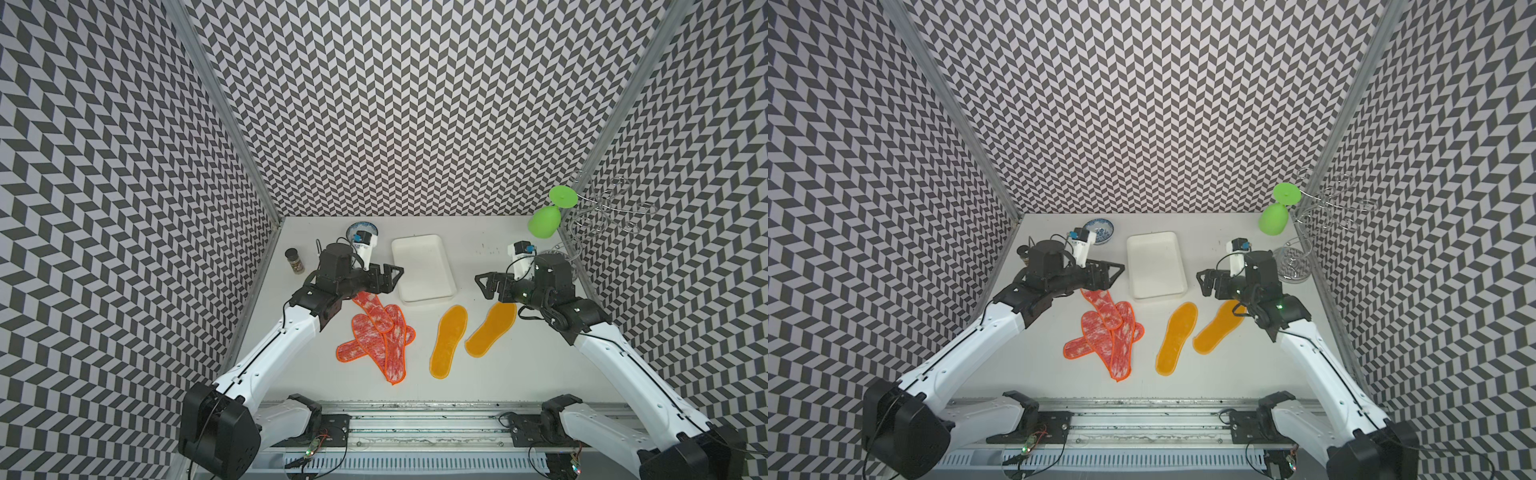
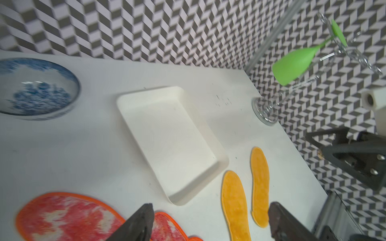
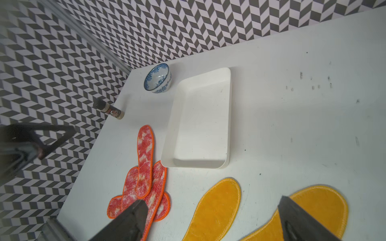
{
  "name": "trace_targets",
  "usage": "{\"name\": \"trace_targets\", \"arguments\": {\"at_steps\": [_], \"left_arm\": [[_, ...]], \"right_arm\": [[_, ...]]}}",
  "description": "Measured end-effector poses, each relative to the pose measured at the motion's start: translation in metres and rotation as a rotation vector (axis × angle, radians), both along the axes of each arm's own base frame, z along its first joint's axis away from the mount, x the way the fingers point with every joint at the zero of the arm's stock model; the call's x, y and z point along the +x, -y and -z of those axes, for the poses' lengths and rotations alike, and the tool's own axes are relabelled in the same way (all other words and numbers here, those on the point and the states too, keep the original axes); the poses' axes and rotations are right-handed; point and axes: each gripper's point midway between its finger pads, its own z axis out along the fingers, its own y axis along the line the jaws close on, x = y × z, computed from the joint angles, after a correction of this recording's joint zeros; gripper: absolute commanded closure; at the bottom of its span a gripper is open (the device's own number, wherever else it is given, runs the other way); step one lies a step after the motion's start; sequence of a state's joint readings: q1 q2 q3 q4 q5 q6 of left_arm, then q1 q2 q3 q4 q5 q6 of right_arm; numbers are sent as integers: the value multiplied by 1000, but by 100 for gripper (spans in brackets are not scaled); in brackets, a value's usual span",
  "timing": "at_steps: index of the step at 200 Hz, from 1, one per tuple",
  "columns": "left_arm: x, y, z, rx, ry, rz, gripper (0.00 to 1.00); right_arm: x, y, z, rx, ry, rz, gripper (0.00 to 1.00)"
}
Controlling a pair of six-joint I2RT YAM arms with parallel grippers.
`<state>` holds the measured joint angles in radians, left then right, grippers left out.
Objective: Put the insoles into the storage box
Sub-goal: Pick up the insole from the center of the board.
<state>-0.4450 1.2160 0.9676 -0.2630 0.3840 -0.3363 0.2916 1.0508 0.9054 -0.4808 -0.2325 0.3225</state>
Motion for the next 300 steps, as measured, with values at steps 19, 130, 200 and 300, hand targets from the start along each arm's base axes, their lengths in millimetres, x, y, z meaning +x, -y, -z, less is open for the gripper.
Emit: {"name": "trace_targets", "arguments": {"at_steps": [19, 130, 200, 300], "left_arm": [[-23, 31, 26, 31, -92, 94, 17], [-105, 115, 177, 399, -351, 284, 36], [-79, 129, 198, 513, -304, 207, 39], [-73, 141, 220, 646, -250, 165, 49]], "right_arm": [[-9, 1, 9, -13, -88, 28, 0], [-59, 21, 69, -64, -348, 148, 1], [-60, 26, 77, -89, -357, 168, 0], [-60, 36, 90, -136, -356, 204, 0]]}}
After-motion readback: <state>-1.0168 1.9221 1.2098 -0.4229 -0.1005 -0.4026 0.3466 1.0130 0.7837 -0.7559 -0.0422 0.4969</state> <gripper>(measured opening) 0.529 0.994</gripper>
